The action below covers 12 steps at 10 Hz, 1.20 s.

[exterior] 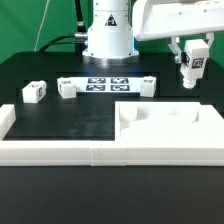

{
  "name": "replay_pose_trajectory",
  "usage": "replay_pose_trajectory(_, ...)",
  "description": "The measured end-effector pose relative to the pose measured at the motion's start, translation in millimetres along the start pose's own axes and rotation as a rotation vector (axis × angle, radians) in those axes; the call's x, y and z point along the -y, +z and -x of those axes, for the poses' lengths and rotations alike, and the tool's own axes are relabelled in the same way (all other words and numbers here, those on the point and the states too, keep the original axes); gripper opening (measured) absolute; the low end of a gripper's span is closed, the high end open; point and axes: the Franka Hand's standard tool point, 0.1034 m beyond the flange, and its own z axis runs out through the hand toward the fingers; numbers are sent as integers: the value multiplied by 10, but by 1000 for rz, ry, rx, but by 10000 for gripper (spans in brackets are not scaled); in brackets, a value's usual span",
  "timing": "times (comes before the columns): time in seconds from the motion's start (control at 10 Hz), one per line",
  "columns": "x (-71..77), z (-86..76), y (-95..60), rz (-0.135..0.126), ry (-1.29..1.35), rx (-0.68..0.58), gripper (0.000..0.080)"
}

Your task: Assemble one leg

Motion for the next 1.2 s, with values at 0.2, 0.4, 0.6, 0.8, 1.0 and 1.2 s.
replay_pose_trajectory(0.2,9,37,17,-1,-2,6,287)
replay_pose_trajectory(0.4,-1,39,19,0,-2,6,287)
replay_pose_trajectory(0.6,-110,-37,32,6,-28,-2,287)
replay_pose_trajectory(0.8,-182,-318,97,5,-60,-23,287)
replay_pose_trajectory(1.0,-272,-564,195,6,-73,-48,287)
replay_pose_trajectory(1.2,-315,-655,261,7,-87,-65,287)
